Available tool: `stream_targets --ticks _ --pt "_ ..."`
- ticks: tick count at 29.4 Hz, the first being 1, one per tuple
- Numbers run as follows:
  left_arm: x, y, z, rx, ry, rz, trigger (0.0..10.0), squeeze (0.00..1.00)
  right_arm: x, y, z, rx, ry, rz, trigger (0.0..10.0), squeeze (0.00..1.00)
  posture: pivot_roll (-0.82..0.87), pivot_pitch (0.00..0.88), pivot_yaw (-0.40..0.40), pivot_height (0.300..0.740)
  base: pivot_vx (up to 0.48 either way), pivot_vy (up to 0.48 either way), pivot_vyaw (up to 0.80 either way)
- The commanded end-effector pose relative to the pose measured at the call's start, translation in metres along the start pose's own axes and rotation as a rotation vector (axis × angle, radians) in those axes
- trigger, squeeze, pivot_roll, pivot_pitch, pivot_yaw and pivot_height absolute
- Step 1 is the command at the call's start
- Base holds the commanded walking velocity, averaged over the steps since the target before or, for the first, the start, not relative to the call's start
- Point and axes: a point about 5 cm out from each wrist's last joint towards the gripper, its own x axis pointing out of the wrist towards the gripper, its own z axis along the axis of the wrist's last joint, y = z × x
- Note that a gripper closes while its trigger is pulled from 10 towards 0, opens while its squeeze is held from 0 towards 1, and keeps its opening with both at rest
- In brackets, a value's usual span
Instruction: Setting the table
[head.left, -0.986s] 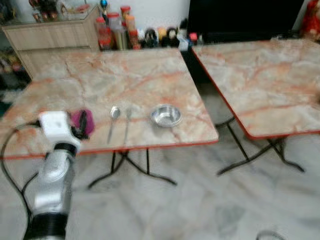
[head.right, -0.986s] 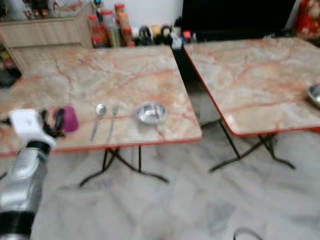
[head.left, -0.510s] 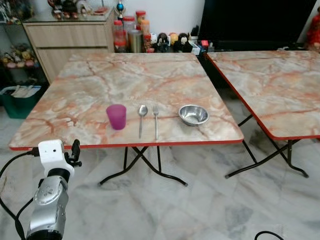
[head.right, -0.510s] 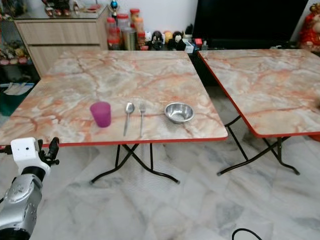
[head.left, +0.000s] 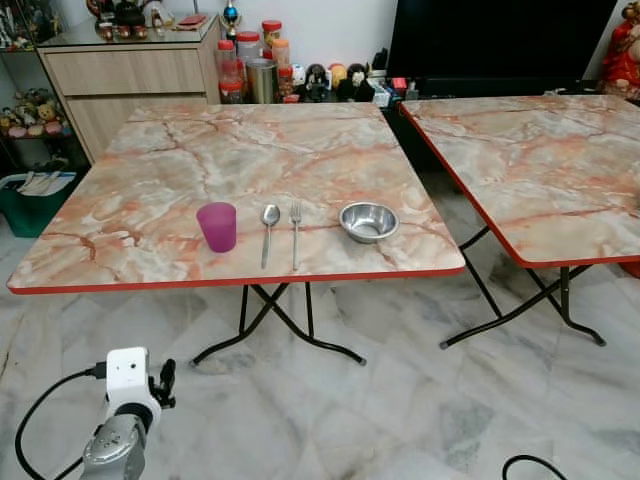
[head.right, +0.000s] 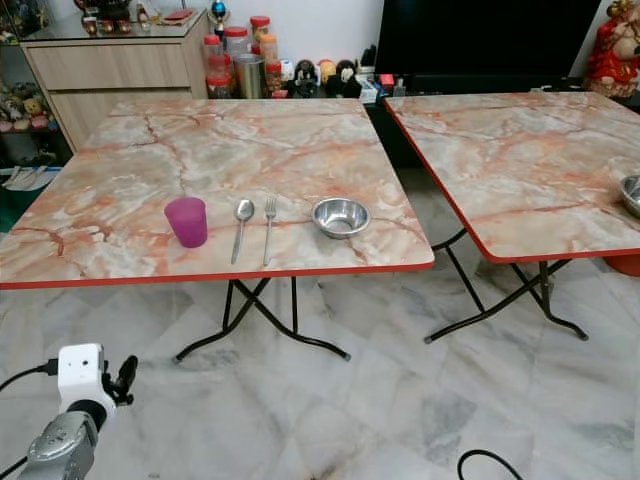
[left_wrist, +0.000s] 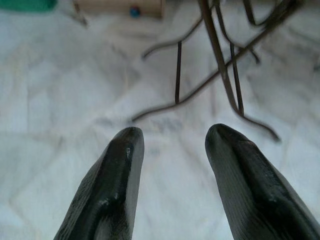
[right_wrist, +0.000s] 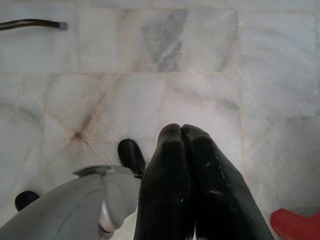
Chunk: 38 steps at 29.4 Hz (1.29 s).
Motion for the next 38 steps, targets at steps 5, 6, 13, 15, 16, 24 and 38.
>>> stream_targets --ticks 5,6,13,15,16,24,38 --pt "-0.004 -0.005 -0.025 0.048 0.126 -0.014 10.0 0.00 -0.003 -0.011 -0.003 0.025 0.012 -0.019 10.0 0.00 -0.01 0.085 -0.013 0.740 0.000 0.000 0.00" --pt "-0.005 -0.005 -0.030 0.053 0.145 -0.013 10.0 0.00 -0.003 -0.012 -0.004 0.024 0.014 -0.022 10.0 0.00 -0.01 0.086 -0.014 0.740 0.000 0.000 0.00" --pt "-0.008 -0.003 -0.037 0.062 0.178 -0.001 10.0 0.00 -0.004 -0.009 -0.008 0.006 0.032 -0.017 10.0 0.00 -0.01 0.080 -0.015 0.740 0.000 0.000 0.00" --pt "-0.008 0.000 -0.038 0.073 0.182 0.011 10.0 0.00 -0.003 -0.006 -0.009 0.004 0.032 -0.014 10.0 0.00 -0.01 0.078 -0.012 0.740 0.000 0.000 0.00" --pt "-0.009 0.000 -0.039 0.071 0.182 0.015 10.0 0.00 -0.003 -0.004 -0.009 0.002 0.033 -0.012 10.0 0.00 -0.01 0.078 -0.012 0.740 0.000 0.000 0.00" --pt "-0.013 0.007 -0.044 0.079 0.198 0.035 10.0 0.00 -0.002 0.001 -0.011 0.010 0.036 -0.010 10.0 0.00 0.00 0.072 -0.013 0.740 0.120 0.000 0.00" --pt "-0.016 0.006 -0.051 0.077 0.220 0.045 10.0 0.00 -0.001 0.013 -0.012 -0.041 0.031 0.001 10.0 0.00 -0.01 0.088 -0.019 0.740 0.264 0.000 0.09"
